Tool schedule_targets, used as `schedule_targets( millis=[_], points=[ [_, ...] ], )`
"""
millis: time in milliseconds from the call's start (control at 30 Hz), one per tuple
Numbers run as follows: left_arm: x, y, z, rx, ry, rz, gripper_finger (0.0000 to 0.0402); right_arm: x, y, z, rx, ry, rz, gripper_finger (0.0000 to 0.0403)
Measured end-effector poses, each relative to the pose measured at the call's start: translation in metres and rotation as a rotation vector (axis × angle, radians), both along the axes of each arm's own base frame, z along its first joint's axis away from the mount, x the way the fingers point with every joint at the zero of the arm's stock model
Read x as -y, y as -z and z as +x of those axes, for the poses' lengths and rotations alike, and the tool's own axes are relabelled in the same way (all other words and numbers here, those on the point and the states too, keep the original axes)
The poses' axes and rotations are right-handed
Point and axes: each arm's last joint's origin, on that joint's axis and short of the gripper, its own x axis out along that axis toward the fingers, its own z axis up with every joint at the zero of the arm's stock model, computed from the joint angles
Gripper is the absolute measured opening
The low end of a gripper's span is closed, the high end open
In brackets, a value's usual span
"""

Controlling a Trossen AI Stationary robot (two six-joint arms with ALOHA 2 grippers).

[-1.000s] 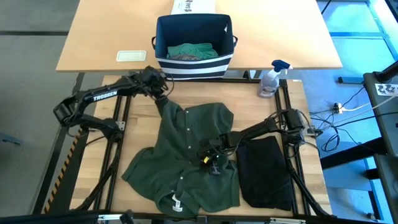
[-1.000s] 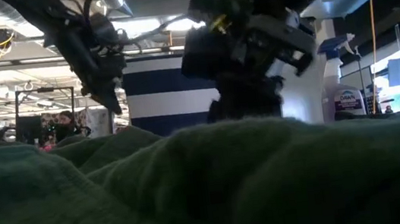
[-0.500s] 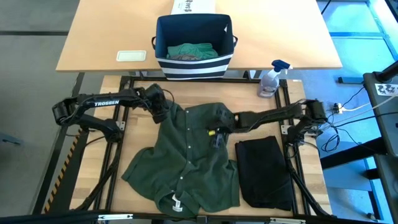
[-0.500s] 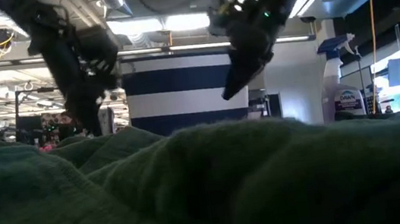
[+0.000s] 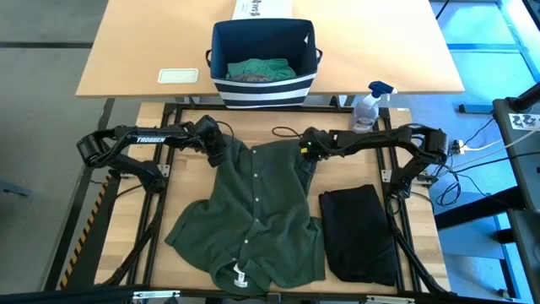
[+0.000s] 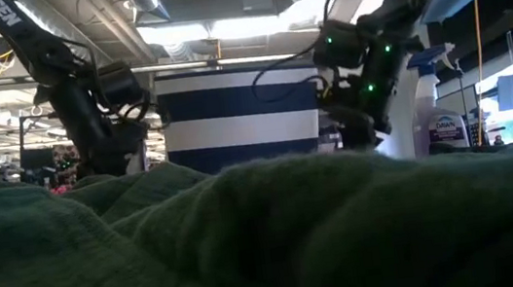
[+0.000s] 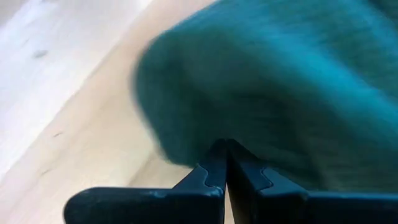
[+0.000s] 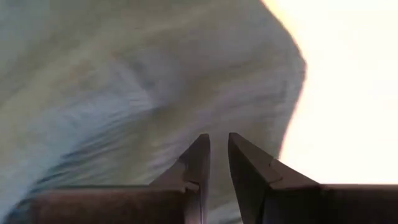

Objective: Fold Laundry from Bin
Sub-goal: Fold the green polo shirt

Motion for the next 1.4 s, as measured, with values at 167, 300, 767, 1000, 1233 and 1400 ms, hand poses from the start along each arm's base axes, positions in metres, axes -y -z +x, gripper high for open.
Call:
schedule_targets(
  millis=[167, 300, 767, 1000, 1233, 1400],
  points=[
    [-0.014, 0.005, -0.01, -0.066, -0.115, 0.043, 0.0, 0.015, 0.012, -0.012, -0.052, 0.067, 0.002, 0.0059],
    [-0.023, 0.004, -0.019, -0.133, -0.207, 0.1, 0.0, 0.028, 0.013, -0.018, -0.058, 0.121, -0.009, 0.0059],
    [-0.048, -0.036, -0.017, -0.245, -0.266, 0.222, 0.0, 0.064, 0.013, -0.04, -0.079, 0.266, -0.029, 0.0059],
    [-0.042, -0.051, -0.006, -0.216, -0.172, 0.12, 0.0, 0.071, 0.013, -0.045, -0.086, 0.286, -0.035, 0.0059],
    [-0.016, -0.046, 0.0, -0.293, -0.11, -0.01, 0.0, 0.069, 0.012, -0.043, -0.066, 0.243, -0.016, 0.0059],
    [-0.009, -0.038, -0.002, -0.2, -0.08, -0.07, 0.0, 0.068, 0.011, -0.042, -0.042, 0.213, 0.016, 0.0059]
  ],
)
